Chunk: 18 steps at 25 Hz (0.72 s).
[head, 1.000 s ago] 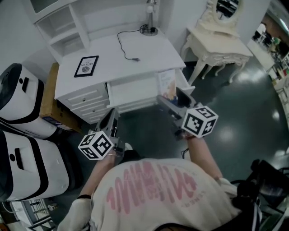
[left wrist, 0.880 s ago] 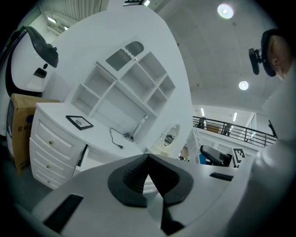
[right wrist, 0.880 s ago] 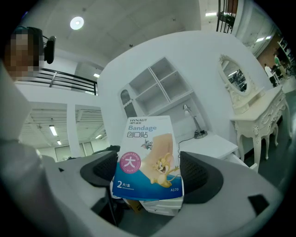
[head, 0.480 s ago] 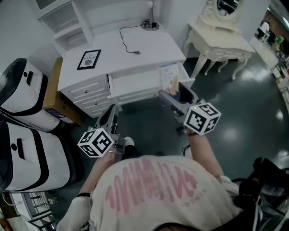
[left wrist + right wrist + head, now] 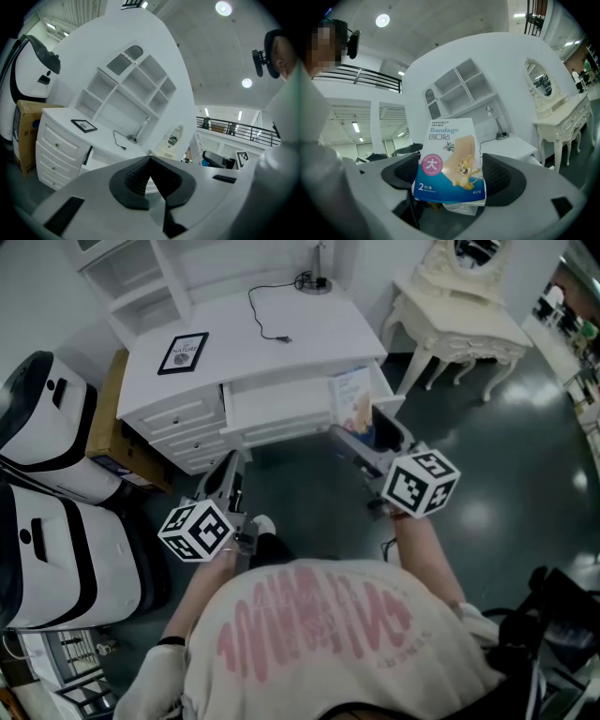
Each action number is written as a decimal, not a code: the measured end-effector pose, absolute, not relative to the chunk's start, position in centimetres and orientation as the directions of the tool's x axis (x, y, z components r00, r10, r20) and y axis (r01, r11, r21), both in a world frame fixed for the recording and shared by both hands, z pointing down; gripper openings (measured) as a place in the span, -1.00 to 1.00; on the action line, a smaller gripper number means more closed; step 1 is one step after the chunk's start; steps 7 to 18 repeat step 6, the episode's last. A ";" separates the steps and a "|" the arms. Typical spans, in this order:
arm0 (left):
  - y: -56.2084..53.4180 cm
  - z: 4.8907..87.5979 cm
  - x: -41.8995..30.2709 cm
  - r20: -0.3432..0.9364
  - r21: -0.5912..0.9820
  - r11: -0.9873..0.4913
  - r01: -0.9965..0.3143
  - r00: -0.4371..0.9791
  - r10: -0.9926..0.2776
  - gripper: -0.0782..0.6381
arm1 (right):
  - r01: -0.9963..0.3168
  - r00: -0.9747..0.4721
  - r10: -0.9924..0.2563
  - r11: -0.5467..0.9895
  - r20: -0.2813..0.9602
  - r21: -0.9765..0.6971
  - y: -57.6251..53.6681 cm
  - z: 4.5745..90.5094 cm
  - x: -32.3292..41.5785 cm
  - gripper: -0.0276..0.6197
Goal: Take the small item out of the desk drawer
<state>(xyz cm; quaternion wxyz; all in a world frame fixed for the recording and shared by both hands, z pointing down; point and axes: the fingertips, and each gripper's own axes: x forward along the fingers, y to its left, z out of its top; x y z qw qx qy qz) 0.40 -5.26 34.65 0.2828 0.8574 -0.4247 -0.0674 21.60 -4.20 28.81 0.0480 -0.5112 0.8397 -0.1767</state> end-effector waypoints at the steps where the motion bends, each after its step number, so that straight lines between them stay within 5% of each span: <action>1: -5.4 34.9 0.4 0.126 0.542 -0.479 -0.691 0.630 -0.766 -0.70 | -0.842 -0.473 -0.875 0.415 0.103 -0.345 -4.4 29.1 21.6 0.46; 18: -5.8 35.5 0.7 0.132 0.540 -0.481 -0.691 0.633 -0.762 -0.70 | -0.852 -0.462 -0.878 0.399 0.127 -0.339 -4.9 29.9 21.9 0.46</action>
